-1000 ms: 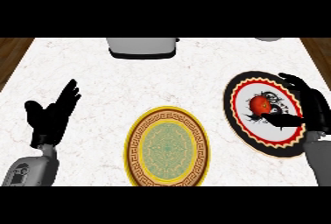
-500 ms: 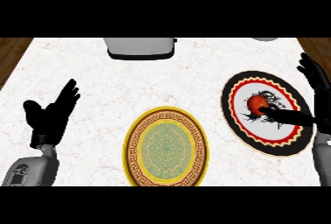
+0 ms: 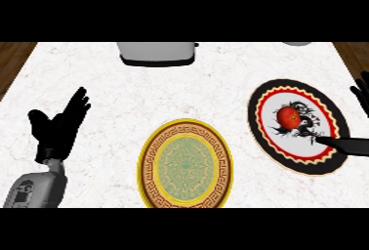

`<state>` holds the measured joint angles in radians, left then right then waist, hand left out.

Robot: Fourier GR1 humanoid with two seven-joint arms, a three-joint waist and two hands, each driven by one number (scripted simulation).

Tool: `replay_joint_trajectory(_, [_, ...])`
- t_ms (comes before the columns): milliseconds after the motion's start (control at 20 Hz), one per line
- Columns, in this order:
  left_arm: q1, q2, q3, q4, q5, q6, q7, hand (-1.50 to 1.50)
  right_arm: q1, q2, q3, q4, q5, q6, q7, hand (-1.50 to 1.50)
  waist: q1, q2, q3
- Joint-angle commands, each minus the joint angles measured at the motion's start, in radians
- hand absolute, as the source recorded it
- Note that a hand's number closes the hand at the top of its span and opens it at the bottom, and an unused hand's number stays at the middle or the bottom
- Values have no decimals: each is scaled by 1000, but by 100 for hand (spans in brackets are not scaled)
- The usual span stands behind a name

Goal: Pick the tomato from the plate and place it in the plate

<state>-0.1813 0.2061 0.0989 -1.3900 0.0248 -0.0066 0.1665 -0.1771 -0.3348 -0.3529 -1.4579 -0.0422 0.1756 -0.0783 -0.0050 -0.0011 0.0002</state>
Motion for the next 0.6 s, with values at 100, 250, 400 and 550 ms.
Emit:
replay_joint_trajectory(100, [25,-10,14,12,-4,-19,-46,0,-1,-64,-63,44,-53,67,-62,-150,5,1,0])
replay_joint_trajectory(250, [44,-8,6,-22,-19,-26,-33,0,33,-64,-75,118,-37,85,-161,-150,5,1,0])
replay_joint_trajectory(400, [53,-2,6,-115,-7,-18,61,0,56,-117,-119,207,-37,132,-250,-150,8,1,0])
replay_joint_trajectory(550, [56,-44,-12,-69,-34,-3,8,0,50,-130,-128,171,-55,127,-183,-150,5,1,0])
